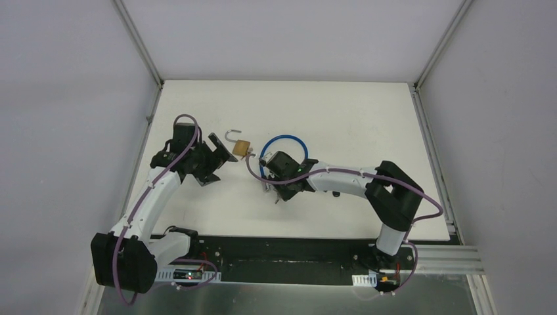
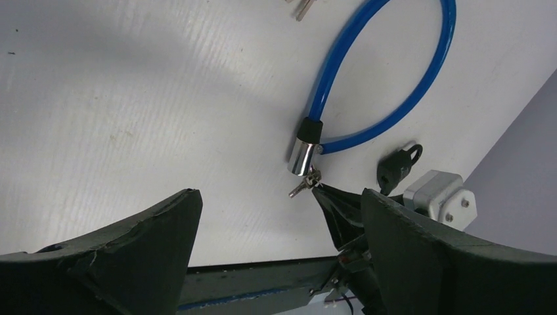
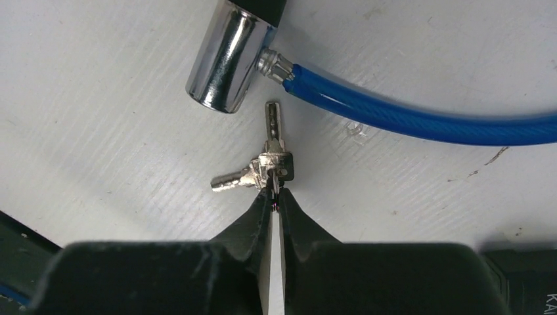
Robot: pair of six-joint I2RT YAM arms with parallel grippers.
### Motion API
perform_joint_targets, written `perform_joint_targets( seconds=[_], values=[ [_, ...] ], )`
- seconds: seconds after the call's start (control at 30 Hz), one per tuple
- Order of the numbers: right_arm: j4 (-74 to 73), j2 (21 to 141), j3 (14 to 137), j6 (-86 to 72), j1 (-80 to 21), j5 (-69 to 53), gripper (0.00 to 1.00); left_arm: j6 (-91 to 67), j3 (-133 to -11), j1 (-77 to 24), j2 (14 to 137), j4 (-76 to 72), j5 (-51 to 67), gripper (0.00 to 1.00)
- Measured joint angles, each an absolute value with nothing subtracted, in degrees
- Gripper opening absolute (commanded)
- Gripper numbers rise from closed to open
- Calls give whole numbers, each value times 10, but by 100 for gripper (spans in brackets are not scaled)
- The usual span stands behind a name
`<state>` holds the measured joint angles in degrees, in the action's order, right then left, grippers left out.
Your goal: Unlock with the key
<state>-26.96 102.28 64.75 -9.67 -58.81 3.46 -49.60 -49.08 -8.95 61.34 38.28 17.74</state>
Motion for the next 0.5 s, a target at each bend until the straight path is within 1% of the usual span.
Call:
perform_joint_targets(
  seconds=[0.1, 0.13, 0.17, 0.23, 0.33, 0.4, 0.5],
  values=[
    [-262, 1013, 640, -102, -588, 30, 3, -515, -471, -90, 613, 375, 187, 94],
    [-261, 1009, 638, -103, -588, 29, 5, -520, -467, -90, 613, 372, 190, 94],
    [-258, 1006, 636, -104, -588, 27, 10, -524, -463, -90, 613, 370, 193, 94],
    [-254, 1002, 634, -106, -588, 27, 28, -532, -459, -90, 611, 366, 197, 94],
    [-252, 1000, 633, -113, -588, 29, 49, -537, -459, -90, 607, 360, 198, 94],
    [-255, 1000, 633, -116, -588, 36, 53, -541, -459, -90, 606, 357, 198, 94],
    [-265, 1000, 637, -119, -588, 47, 54, -545, -459, -90, 605, 355, 198, 94]
  ],
)
